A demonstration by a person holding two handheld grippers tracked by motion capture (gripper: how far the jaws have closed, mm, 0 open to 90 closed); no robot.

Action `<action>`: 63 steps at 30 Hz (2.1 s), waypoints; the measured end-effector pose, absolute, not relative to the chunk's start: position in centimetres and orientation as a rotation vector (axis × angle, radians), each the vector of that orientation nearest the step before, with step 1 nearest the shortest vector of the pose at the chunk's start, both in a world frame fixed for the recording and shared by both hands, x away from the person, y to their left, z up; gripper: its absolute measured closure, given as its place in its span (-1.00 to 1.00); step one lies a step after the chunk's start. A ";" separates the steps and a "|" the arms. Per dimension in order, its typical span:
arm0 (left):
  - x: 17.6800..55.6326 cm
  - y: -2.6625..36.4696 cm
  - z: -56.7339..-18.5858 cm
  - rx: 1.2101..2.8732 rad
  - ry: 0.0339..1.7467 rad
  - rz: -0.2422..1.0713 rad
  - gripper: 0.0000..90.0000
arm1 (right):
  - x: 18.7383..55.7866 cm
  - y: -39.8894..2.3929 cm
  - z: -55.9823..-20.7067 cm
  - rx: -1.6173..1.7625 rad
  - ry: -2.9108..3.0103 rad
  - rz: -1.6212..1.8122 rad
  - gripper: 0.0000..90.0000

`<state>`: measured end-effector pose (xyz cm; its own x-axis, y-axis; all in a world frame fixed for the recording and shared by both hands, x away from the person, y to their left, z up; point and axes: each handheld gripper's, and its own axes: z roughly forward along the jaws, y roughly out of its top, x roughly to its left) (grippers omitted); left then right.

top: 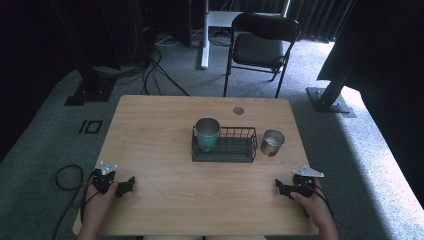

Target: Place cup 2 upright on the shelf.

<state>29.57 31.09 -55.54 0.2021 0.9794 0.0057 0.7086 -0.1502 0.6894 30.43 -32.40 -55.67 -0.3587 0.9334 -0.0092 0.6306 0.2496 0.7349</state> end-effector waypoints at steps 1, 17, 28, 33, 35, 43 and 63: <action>29.6 31.1 -55.5 1.926 1.565 0.633 -0.94 | 30.5 -32.4 -55.7 1.423 2.075 0.904 -0.74; 29.6 31.1 -55.5 1.925 1.566 0.633 -0.94 | 31.9 -32.3 -55.0 1.435 2.016 0.955 -0.74; 29.6 31.1 -55.5 1.926 1.565 0.632 -0.94 | 33.0 -31.9 -53.9 1.430 1.987 0.989 -0.74; 29.6 31.1 -55.5 1.926 1.566 0.632 -0.94 | 33.6 -31.5 -53.4 1.430 1.975 1.011 -0.74; 29.6 31.1 -55.5 1.926 1.566 0.632 -0.94 | 33.9 -31.4 -53.2 1.430 1.970 1.018 -0.74; 29.6 31.1 -55.5 1.924 1.566 0.631 -0.94 | 35.0 -30.9 -52.5 1.415 1.934 1.041 -0.74; 29.6 31.1 -55.5 1.924 1.566 0.631 -0.94 | 37.7 -30.2 -51.4 1.430 1.848 1.087 -0.75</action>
